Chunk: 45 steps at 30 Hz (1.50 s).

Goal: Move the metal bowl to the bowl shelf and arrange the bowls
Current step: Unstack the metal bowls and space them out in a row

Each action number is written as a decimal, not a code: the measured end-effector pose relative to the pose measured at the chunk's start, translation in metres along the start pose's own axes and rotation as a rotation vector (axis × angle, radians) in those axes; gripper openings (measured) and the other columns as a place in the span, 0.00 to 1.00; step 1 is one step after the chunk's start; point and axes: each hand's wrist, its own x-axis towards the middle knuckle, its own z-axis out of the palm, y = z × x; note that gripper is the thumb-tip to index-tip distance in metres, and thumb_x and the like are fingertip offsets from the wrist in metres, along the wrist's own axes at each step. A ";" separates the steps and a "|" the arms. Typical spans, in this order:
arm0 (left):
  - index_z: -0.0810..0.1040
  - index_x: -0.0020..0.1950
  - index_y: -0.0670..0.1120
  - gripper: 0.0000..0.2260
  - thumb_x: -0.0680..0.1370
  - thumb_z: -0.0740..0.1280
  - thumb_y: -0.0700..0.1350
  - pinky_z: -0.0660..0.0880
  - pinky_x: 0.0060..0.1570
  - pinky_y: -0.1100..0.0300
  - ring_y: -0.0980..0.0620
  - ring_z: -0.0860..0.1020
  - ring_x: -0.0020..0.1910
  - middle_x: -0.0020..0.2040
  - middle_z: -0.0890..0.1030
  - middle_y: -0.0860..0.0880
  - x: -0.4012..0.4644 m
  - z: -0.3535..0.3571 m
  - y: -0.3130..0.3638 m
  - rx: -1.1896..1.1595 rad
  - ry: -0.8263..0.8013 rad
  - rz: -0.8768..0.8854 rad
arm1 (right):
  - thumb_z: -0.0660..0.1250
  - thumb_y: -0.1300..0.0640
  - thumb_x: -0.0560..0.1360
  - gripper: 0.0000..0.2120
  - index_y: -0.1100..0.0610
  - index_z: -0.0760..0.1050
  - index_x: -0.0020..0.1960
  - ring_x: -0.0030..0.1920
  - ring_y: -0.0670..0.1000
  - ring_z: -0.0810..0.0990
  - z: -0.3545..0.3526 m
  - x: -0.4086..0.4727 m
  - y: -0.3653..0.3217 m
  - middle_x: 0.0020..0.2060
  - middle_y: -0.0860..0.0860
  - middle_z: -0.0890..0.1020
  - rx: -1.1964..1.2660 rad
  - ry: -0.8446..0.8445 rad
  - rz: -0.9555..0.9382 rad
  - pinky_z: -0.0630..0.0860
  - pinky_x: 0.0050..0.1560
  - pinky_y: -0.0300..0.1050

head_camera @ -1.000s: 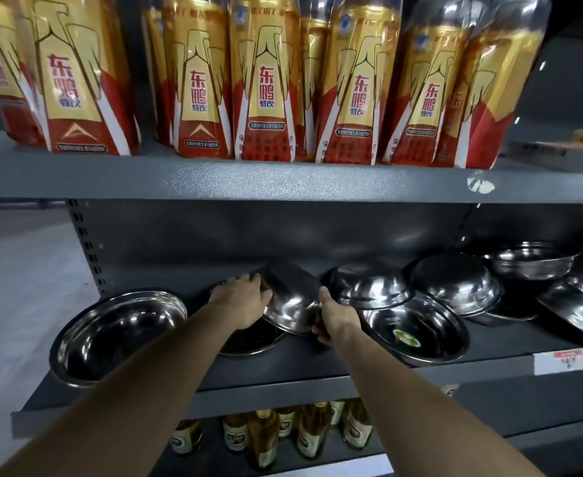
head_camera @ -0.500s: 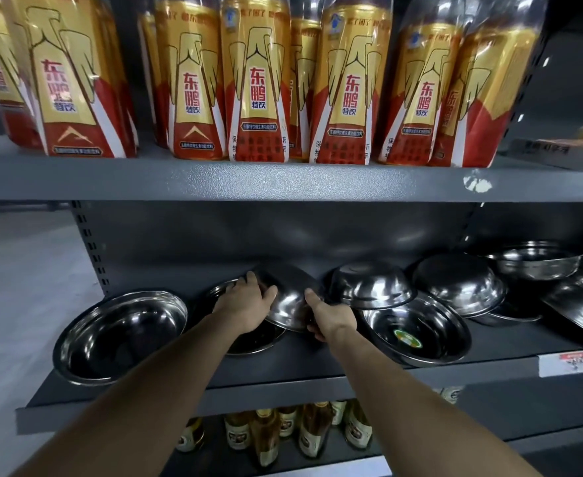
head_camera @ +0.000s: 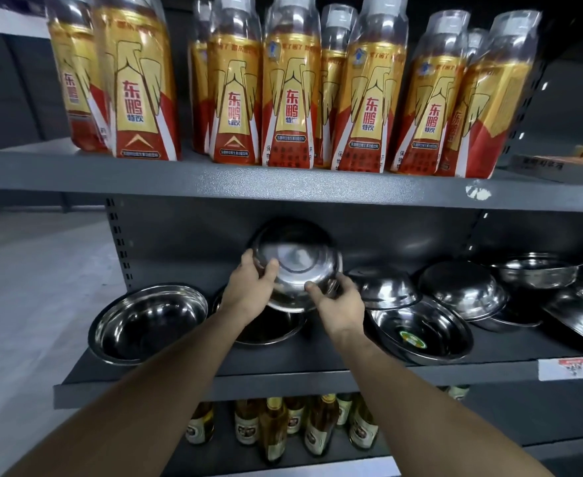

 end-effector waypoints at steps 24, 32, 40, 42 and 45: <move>0.75 0.56 0.47 0.15 0.82 0.54 0.54 0.70 0.55 0.52 0.43 0.76 0.60 0.54 0.80 0.48 -0.008 -0.010 0.000 -0.107 -0.132 -0.089 | 0.63 0.56 0.78 0.10 0.63 0.74 0.53 0.18 0.50 0.75 -0.027 -0.006 -0.013 0.27 0.58 0.80 0.432 0.029 0.336 0.73 0.19 0.38; 0.72 0.69 0.47 0.26 0.82 0.46 0.60 0.69 0.65 0.46 0.42 0.71 0.67 0.69 0.72 0.44 0.002 -0.026 -0.015 0.459 -0.162 0.056 | 0.61 0.59 0.79 0.12 0.58 0.68 0.62 0.20 0.52 0.77 -0.025 -0.006 -0.010 0.54 0.67 0.81 0.408 0.100 0.324 0.78 0.23 0.43; 0.54 0.81 0.49 0.27 0.83 0.44 0.57 0.50 0.76 0.40 0.40 0.51 0.79 0.81 0.52 0.42 0.008 -0.071 -0.044 1.017 -0.207 0.042 | 0.59 0.61 0.78 0.18 0.65 0.71 0.66 0.19 0.53 0.77 -0.014 -0.004 -0.012 0.48 0.64 0.80 0.384 0.121 0.341 0.80 0.22 0.43; 0.52 0.81 0.48 0.27 0.83 0.44 0.56 0.48 0.76 0.39 0.40 0.48 0.80 0.81 0.49 0.42 0.007 -0.085 -0.051 1.025 -0.217 -0.020 | 0.58 0.61 0.78 0.18 0.66 0.70 0.66 0.19 0.53 0.76 -0.003 -0.005 -0.018 0.45 0.63 0.79 0.384 0.106 0.335 0.79 0.21 0.43; 0.53 0.81 0.48 0.26 0.84 0.45 0.55 0.50 0.76 0.40 0.40 0.50 0.80 0.81 0.51 0.42 0.003 -0.107 -0.060 1.057 -0.169 -0.056 | 0.58 0.62 0.79 0.14 0.65 0.71 0.62 0.22 0.55 0.76 0.020 -0.011 -0.028 0.37 0.60 0.79 0.402 0.069 0.335 0.78 0.19 0.43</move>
